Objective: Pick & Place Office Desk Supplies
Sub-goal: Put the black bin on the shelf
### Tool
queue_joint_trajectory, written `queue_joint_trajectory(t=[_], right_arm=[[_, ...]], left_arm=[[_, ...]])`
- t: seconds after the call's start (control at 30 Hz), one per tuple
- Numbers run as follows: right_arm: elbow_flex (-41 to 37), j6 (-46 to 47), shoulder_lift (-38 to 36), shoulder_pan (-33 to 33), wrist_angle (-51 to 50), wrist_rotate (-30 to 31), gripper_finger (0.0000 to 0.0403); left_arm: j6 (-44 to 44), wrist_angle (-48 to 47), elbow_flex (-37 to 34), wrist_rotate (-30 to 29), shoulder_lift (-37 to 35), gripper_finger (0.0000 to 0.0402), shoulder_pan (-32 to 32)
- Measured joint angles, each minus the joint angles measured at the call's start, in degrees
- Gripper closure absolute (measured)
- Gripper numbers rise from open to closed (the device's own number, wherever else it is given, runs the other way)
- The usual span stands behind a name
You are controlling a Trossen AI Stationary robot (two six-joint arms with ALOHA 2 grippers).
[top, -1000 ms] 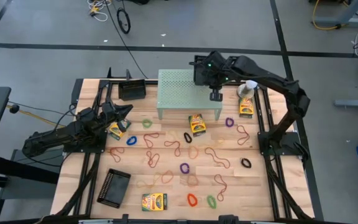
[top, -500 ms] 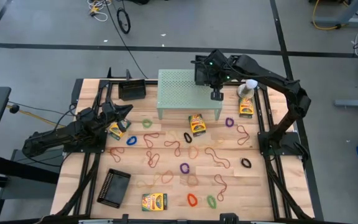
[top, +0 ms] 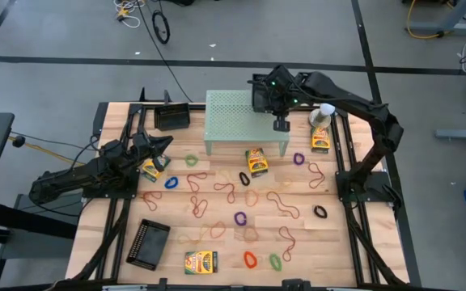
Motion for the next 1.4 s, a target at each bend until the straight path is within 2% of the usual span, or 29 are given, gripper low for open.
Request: queue_joint_trajectory(t=[0.13,0.43,0.6,1.4], right_arm=[[0.0,-0.4,-0.03,0.05,-0.24,0.44,0.0396],[0.0,1.99,-0.02,-0.39,-8.1,1.66,0.0396],[0.0,2.01,-0.02,-0.42,-8.13,-0.01,0.0396],[0.0,3.01,-0.02,-0.32,-11.54,-0.12,0.0396]], left_arm=[[0.0,0.0,-0.02,0.0,-0.01,0.0364,-0.02],[0.0,0.0,0.0,0.0,-0.02,0.0364,0.0],[0.0,0.0,-0.02,0.0,0.0,0.0364,0.0],[0.01,-0.01,-0.02,0.0,0.0,0.0364,0.0]])
